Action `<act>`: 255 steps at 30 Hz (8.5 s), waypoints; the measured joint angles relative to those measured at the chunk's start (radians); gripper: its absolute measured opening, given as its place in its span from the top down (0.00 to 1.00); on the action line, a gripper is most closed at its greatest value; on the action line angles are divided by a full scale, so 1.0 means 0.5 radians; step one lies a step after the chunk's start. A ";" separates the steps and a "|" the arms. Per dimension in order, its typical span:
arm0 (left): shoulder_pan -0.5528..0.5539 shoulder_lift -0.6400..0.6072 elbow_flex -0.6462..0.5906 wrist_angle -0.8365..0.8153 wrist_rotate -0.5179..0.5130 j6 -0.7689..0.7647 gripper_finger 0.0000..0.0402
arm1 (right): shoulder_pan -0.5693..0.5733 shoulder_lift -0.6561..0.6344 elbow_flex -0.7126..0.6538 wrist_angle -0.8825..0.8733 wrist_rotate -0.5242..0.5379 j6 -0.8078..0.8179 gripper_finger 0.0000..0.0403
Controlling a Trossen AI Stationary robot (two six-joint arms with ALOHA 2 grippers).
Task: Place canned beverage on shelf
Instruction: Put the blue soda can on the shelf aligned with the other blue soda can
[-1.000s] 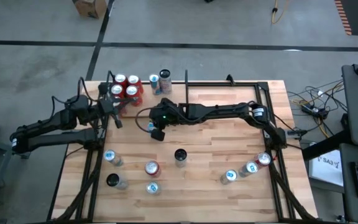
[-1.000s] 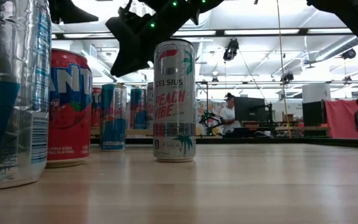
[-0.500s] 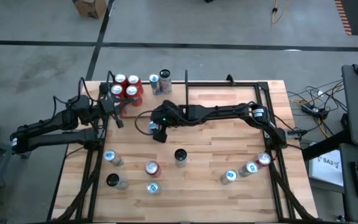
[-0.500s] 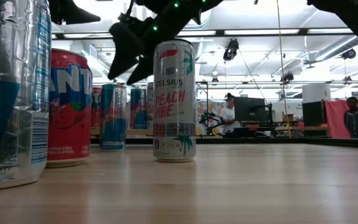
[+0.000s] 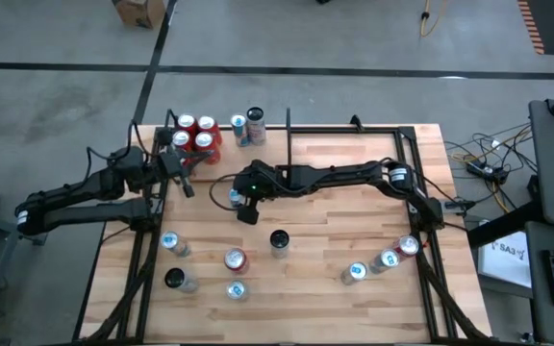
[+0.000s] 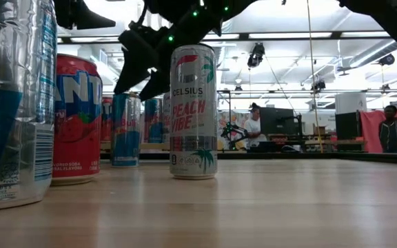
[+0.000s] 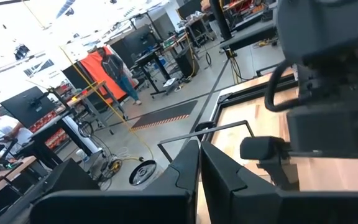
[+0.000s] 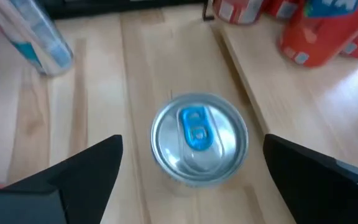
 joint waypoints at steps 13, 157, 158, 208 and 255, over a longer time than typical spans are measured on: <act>0.000 0.041 -0.001 0.008 0.000 0.000 1.00 | -0.058 0.110 0.000 0.116 -0.021 -0.012 0.16; 0.001 0.046 -0.001 -0.014 -0.001 0.002 1.00 | -0.295 0.096 0.756 -1.155 -0.050 -0.141 0.62; 0.000 0.047 -0.001 -0.013 0.000 0.002 1.00 | -0.295 0.097 0.720 -1.140 -0.050 -0.162 0.68; 0.001 0.066 -0.014 -0.010 -0.001 0.024 1.00 | -0.397 0.098 0.303 -0.251 -0.140 -0.258 0.98; 0.001 0.066 -0.015 -0.011 -0.001 0.024 1.00 | -0.505 0.098 0.303 -0.066 -0.139 -0.557 0.98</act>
